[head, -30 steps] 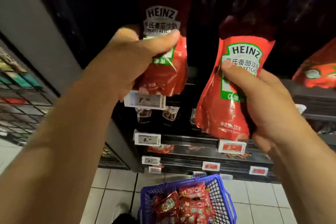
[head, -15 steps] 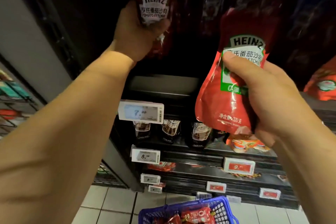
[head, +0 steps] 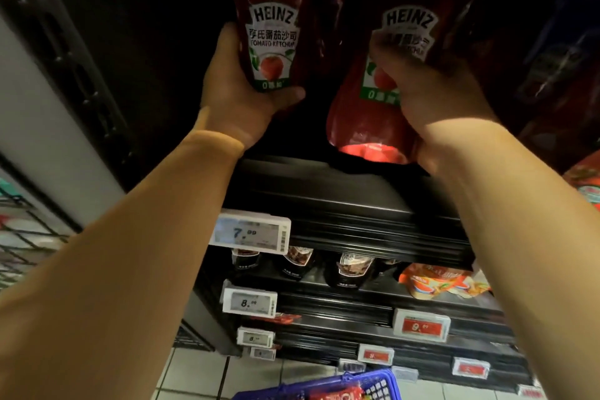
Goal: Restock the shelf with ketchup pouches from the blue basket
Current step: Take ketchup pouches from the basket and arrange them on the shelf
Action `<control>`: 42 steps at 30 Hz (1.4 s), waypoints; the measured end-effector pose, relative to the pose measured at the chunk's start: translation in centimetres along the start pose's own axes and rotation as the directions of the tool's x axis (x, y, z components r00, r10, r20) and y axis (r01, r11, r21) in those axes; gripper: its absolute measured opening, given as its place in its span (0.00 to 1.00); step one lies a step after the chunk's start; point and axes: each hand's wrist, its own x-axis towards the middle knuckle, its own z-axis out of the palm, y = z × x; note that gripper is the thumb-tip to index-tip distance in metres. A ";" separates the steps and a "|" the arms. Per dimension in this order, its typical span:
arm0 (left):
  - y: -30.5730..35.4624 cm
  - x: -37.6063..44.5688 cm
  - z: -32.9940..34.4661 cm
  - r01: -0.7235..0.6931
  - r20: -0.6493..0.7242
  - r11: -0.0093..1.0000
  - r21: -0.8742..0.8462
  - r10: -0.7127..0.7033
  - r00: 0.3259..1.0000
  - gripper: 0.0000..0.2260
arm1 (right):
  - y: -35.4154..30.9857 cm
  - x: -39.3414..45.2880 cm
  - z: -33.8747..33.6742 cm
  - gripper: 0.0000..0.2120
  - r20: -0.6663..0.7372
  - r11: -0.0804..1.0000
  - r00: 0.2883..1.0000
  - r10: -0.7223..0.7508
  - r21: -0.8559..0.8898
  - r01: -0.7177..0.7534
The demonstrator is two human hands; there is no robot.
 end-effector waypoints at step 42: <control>2.9 -3.4 0.0 -0.103 -0.100 0.931 0.351 0.147 0.984 0.21 | 4.1 3.1 0.4 0.15 0.112 0.982 0.982 -0.149 -0.097 0.161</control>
